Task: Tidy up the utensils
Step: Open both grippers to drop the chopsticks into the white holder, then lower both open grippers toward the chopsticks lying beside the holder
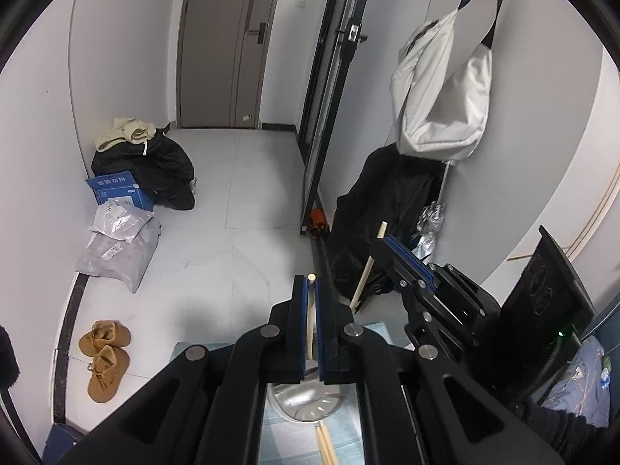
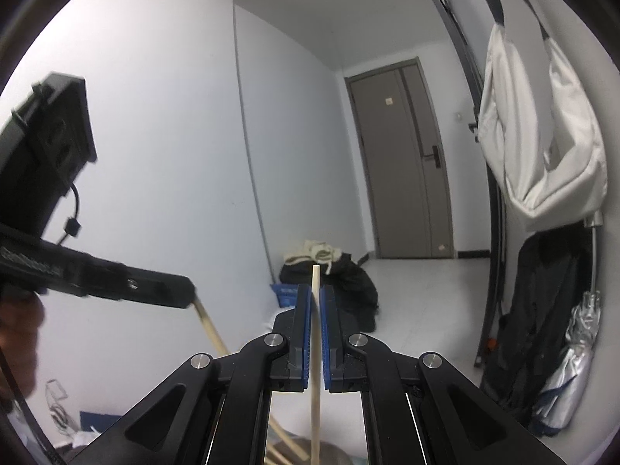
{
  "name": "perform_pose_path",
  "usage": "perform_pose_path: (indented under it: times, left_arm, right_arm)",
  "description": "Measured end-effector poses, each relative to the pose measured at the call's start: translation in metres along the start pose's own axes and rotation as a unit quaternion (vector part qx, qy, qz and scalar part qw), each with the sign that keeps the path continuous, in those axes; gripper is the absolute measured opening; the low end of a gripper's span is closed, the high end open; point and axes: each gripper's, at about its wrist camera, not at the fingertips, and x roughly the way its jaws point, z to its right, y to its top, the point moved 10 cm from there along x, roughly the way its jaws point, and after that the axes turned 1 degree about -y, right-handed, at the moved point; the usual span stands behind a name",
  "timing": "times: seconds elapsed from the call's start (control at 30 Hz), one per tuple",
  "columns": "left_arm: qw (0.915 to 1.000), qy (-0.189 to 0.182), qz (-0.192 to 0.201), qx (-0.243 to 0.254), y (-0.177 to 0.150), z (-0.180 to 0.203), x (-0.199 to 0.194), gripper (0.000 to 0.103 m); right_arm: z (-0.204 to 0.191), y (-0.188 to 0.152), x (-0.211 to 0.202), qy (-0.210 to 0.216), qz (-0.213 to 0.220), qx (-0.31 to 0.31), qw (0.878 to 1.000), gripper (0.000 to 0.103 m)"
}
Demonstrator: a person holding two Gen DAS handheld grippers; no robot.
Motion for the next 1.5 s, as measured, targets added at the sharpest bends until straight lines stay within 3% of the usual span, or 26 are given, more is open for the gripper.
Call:
perform_pose_path:
  times: [0.3,0.47,0.73,0.83,0.9,1.0,1.07,1.2,1.23,1.3,1.5]
  left_arm:
    - [0.9998,-0.001,-0.018,0.006,-0.017,-0.018,0.023,0.0]
    - [0.9995,-0.01,-0.027,-0.01,-0.028,-0.023,0.038,0.0]
    - [0.998,-0.01,-0.045,-0.042,-0.047,-0.037,0.064,0.001]
    - [0.9977,-0.009,-0.036,-0.057,-0.051,-0.04,0.06,0.02]
    - [0.9973,-0.005,-0.026,-0.069,-0.054,-0.041,0.054,0.042]
    - [0.9969,0.022,-0.011,-0.075,-0.059,-0.047,0.045,0.047]
    - [0.9966,0.04,-0.008,-0.071,-0.066,-0.05,0.043,0.047]
    - [0.9958,0.065,-0.005,-0.065,-0.08,-0.05,0.038,0.048]
    - [0.9955,0.071,0.0,-0.063,-0.083,-0.049,0.035,0.05]
    - [0.9946,0.082,0.01,-0.063,-0.087,-0.048,0.028,0.066]
    - [0.992,0.096,0.033,-0.074,-0.101,-0.048,0.013,0.078]
  right_arm:
    - [0.01,-0.042,0.038,0.009,-0.025,-0.004,1.0,0.004]
    - [0.014,-0.056,0.037,0.027,-0.036,0.006,0.999,0.004]
    - [0.003,-0.088,0.029,0.065,-0.095,-0.006,0.993,0.005]
    - [0.004,-0.094,0.024,0.074,-0.111,0.007,0.991,0.007]
    - [0.006,-0.096,0.017,0.066,-0.114,0.015,0.991,0.008]
    - [0.011,-0.099,0.002,0.053,-0.119,0.04,0.991,0.012]
    - [0.015,-0.102,-0.011,0.039,-0.125,0.056,0.99,0.025]
    - [0.01,-0.113,-0.034,0.035,-0.143,0.066,0.987,0.03]
    - [0.008,-0.113,-0.039,0.031,-0.141,0.062,0.988,0.031]
    - [0.005,-0.115,-0.051,0.02,-0.134,0.061,0.989,0.04]
    - [0.004,-0.115,-0.074,-0.003,-0.119,0.082,0.989,0.051]
